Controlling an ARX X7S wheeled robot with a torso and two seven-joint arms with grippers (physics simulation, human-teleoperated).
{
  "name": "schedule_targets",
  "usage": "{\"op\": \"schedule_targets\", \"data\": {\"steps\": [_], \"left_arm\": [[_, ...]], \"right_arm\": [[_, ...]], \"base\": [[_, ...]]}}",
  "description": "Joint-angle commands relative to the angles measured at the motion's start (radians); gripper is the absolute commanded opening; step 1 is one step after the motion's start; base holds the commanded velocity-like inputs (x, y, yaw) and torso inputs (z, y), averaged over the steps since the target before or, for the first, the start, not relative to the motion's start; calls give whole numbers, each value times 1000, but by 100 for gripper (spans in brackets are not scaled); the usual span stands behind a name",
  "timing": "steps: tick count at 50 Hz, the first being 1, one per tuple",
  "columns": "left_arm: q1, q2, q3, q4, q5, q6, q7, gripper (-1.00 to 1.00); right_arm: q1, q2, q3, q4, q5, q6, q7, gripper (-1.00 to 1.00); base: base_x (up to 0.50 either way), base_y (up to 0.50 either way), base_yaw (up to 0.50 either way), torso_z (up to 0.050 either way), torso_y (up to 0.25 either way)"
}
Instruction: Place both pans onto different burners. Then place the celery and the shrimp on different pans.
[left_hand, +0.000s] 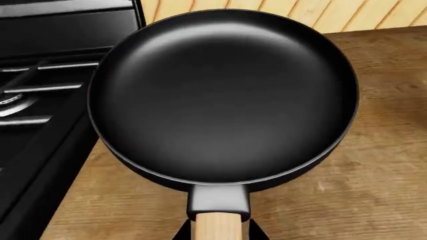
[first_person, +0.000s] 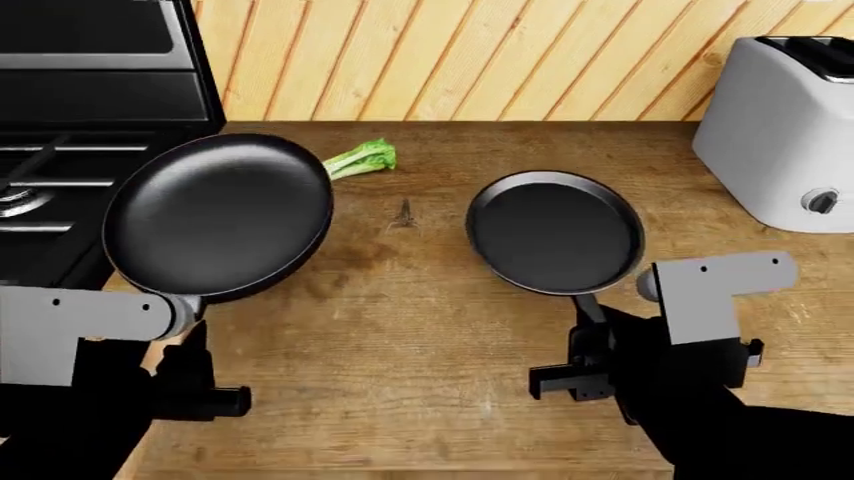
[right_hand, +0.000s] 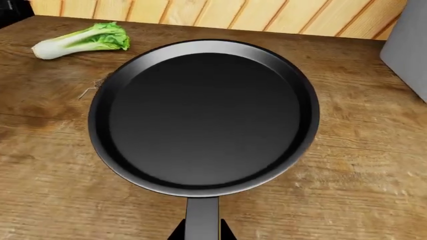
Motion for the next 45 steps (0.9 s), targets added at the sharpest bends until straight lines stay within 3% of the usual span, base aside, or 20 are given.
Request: {"op": "schedule_targets", "data": {"steps": [1,17,26,33,45], "left_arm": [[-5,1,-46,16,36,12,24,-100],[11,0,-54,10,61,17,51,-100],[10,-4,-52,9,60,21,51,-100],[-48,-51,-38,-3,-40,40,-14,-100],[-11,-33,-49,5,14,37,21,-100]], "right_arm": [[24,2,28,-24,-38,-14,5,-100],[21,6,27,-30,-64,-28,4,-100],[32,7,20,-33,-58,-28,2,-100],[42,6,12,-42,-41,-28,20,-100],[46,8,4,-42,-43,-31,21,-100]], "base": [[-500,102,0,0,0],[-68,26,0,2,3],[0,500,0,1,5],[0,500,0,3,4],[0,500,0,1,4]]}}
